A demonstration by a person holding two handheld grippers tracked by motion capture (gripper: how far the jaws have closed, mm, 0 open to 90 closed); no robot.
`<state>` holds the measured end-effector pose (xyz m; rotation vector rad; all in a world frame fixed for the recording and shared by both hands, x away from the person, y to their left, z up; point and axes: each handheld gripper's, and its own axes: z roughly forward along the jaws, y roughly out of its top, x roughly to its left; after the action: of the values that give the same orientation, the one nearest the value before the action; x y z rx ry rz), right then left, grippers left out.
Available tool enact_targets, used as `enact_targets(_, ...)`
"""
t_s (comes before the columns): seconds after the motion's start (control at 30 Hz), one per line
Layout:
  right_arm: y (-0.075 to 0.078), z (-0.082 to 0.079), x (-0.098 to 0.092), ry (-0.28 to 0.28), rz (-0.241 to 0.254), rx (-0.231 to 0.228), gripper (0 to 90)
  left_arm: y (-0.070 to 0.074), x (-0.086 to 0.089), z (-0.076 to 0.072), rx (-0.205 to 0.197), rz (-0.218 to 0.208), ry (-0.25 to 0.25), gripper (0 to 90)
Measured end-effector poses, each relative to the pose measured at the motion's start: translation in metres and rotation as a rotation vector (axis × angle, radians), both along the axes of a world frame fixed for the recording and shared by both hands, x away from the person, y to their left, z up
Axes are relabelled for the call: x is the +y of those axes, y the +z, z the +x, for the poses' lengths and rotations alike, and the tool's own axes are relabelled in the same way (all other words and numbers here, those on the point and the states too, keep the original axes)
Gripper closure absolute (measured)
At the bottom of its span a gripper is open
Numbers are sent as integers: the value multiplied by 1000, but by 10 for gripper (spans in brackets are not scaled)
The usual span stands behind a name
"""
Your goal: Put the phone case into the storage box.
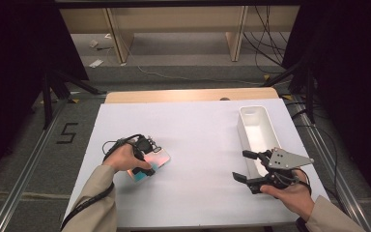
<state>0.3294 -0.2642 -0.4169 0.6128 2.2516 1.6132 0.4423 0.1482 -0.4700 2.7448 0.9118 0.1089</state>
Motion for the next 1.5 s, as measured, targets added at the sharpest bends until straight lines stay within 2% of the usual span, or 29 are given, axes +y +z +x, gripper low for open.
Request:
enact_targets(0.4, 0, 0, 0, 1, 0, 1, 209, 0, 4, -3, -2, -18, -1, 163)
enact_targets(0.63, 0, 0, 0, 0, 0, -2, 209, 4, 4, -4, -23, -45, 7, 163)
enact_targets(1.1, 1, -1, 0, -3, 1, -4, 204, 20, 5, -8, -114, -102, 5, 163)
enact_targets(1.37, 1, -1, 0, -4, 3, -18, 163, 27, 3, -11, -143, -136, 4, 163)
enact_targets(1.5, 1, -1, 0, -4, 3, -19, 152, 30, 3, -12, -170, -159, 6, 163)
